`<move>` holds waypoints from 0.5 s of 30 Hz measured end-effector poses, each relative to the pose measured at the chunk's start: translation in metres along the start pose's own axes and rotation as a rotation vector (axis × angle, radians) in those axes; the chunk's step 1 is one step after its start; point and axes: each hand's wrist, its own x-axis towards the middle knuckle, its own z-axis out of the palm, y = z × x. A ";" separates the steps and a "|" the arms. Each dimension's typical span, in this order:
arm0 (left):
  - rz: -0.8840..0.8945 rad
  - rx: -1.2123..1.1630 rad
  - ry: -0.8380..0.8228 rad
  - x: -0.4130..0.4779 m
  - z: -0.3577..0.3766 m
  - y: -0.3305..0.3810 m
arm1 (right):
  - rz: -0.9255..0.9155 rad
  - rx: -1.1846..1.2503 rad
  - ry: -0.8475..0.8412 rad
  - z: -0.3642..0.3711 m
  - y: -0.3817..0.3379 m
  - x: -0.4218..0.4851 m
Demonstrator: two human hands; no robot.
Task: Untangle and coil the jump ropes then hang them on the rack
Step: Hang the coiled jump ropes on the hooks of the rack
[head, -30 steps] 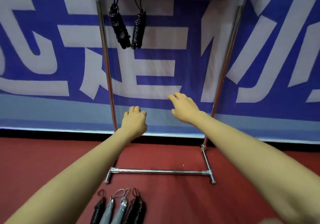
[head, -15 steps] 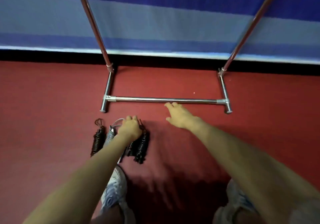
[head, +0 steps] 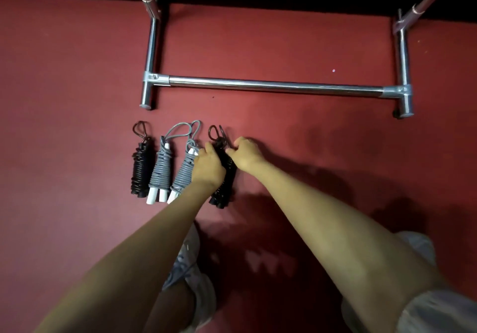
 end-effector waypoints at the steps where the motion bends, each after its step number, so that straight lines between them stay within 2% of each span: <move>1: -0.001 -0.008 0.000 0.000 0.000 0.001 | 0.004 0.017 0.000 0.002 0.000 0.002; 7: -0.079 -0.332 0.058 0.003 -0.008 0.007 | 0.029 0.181 0.029 -0.007 0.010 -0.004; 15: 0.055 -0.539 0.174 -0.020 -0.001 0.031 | 0.037 0.469 0.081 -0.018 0.036 -0.027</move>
